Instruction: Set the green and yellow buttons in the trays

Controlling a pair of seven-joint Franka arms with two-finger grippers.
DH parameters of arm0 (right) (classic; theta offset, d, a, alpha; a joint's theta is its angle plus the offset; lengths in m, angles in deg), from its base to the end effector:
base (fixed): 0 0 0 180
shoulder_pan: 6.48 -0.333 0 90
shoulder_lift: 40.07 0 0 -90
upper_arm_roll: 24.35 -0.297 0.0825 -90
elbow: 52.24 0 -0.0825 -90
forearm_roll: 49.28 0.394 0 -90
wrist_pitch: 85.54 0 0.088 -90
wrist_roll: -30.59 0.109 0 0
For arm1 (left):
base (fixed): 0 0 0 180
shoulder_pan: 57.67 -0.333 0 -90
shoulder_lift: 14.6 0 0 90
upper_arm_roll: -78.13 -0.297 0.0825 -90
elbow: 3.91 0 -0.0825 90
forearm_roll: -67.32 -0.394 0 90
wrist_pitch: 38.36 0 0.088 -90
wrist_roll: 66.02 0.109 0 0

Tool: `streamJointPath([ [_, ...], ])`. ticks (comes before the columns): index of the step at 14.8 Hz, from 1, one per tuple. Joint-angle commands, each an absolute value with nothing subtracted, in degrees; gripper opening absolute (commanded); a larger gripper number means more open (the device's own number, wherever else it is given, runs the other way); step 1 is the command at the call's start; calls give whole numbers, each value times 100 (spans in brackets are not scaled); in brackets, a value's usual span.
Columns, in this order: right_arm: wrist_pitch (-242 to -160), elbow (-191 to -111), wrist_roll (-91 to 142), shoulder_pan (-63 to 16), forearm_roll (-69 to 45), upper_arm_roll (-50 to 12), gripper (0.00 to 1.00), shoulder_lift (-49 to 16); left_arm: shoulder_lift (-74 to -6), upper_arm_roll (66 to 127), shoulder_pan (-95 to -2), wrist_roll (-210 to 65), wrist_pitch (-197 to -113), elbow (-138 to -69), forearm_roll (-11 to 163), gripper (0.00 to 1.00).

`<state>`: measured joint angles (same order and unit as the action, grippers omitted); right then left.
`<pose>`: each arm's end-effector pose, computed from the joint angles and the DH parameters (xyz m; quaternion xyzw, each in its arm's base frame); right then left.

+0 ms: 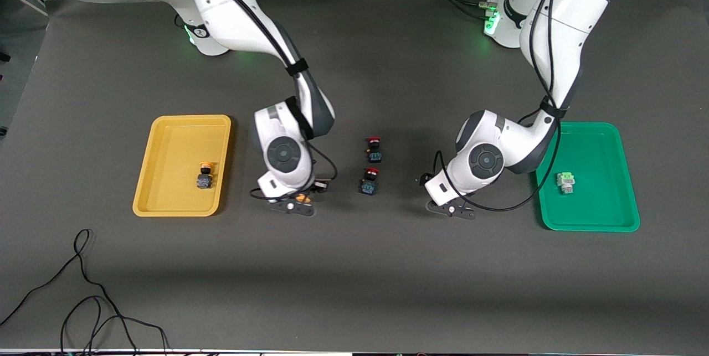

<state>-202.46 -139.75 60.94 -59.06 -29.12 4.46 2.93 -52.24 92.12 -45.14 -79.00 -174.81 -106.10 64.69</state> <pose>0.6001 0.3349 0.2212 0.9923 -0.1024 -0.0499 0.0490 0.5835 -0.2825 0.1671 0.9918 -0.1116 -0.0383 0.0490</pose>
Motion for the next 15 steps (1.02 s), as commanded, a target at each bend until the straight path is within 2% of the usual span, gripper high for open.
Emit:
streamJointPath([
  [1,-19245,-14101,5022,-5816,-2863,1017,0,-358,-5081,9211,-4528,-7947,-17503,-10735,6495,0],
  [5,-18882,-14757,3240,-5816,-2863,1992,0,-877,-4802,9202,-4563,-7956,-17336,-10718,6495,0],
  [8,-19013,-15399,2340,-5825,-2801,2600,0,-1053,-3950,9219,-4528,-8306,-15979,-10412,6512,0],
  [12,-20152,-16418,1364,-5817,-2801,2856,0,-1159,-3071,9193,-4790,-8106,-14561,-10217,6486,0],
  [15,-21129,-17087,775,-5624,-2784,2848,0,-1141,-2683,9193,-5903,-6809,-13594,-10226,6486,0],
])
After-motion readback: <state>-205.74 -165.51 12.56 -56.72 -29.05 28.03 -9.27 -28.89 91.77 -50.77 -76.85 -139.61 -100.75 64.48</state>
